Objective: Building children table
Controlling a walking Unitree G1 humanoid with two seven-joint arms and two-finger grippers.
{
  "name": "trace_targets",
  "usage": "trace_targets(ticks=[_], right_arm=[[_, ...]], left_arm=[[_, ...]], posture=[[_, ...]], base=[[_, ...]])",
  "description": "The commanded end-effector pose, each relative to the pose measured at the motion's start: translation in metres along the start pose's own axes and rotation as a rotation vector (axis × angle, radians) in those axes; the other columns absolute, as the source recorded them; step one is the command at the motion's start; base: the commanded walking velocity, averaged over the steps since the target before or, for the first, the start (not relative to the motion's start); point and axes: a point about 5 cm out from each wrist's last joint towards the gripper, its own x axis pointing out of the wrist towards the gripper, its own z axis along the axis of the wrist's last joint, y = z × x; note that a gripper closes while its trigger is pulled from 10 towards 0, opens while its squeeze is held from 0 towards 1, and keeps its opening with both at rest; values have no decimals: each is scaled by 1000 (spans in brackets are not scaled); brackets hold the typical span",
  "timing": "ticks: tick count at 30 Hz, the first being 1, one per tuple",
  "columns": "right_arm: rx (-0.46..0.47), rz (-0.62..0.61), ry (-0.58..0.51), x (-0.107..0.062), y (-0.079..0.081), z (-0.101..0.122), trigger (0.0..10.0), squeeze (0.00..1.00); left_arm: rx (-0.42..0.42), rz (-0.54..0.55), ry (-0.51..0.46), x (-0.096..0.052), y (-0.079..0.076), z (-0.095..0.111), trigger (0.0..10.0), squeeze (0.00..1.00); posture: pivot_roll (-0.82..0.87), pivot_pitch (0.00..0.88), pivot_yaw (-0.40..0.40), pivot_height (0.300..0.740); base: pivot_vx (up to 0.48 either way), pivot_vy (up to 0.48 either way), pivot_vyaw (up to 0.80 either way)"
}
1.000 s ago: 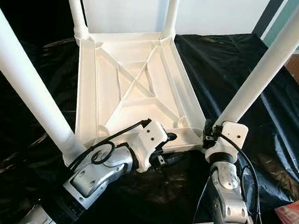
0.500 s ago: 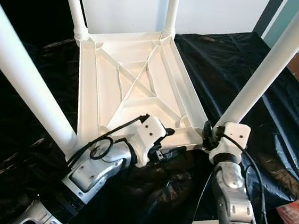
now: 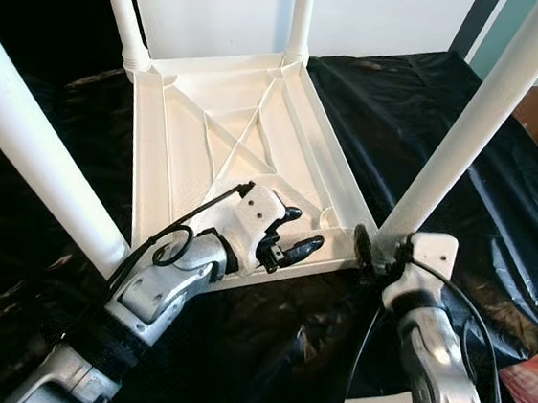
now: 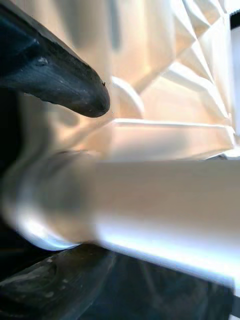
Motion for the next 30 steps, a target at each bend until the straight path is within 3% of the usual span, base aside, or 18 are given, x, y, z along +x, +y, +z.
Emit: trace_targets(ticks=[1, 7, 10, 11, 17, 25, 30], right_arm=[[8, 54, -5, -5, 5, 1, 10000, 0], [-3, 101, 3, -12, 6, 2, 10000, 0], [8, 251, 39, -18, 13, 2, 10000, 0], [8, 251, 39, -18, 13, 2, 10000, 0], [39, 362, 51, -13, 24, 2, 10000, 0], [94, 515, 42, 8, 36, 9, 10000, 0], [80, 503, 27, 15, 32, 11, 10000, 0]], left_arm=[[-25, -198, -11, -5, -12, 3, 10000, 0], [-70, -212, -31, -13, -17, 6, 10000, 0], [-124, -238, 11, -36, -30, 0, 10000, 0], [-124, -238, 11, -36, -30, 0, 10000, 0], [-145, -225, 48, -49, -37, -5, 10000, 0], [-220, -189, 146, -84, -52, -11, 10000, 0], [-237, -178, 167, -92, -56, -12, 10000, 0]], posture=[[-42, 156, -11, 740], [-39, 159, -8, 740], [-20, 171, -12, 740], [-20, 171, -12, 740], [3, 173, -25, 740], [76, 185, -67, 740], [87, 186, -72, 740]], base=[[0, 0, 0], [0, 0, 0], [0, 0, 0], [0, 0, 0], [0, 0, 0], [0, 0, 0], [0, 0, 0]])
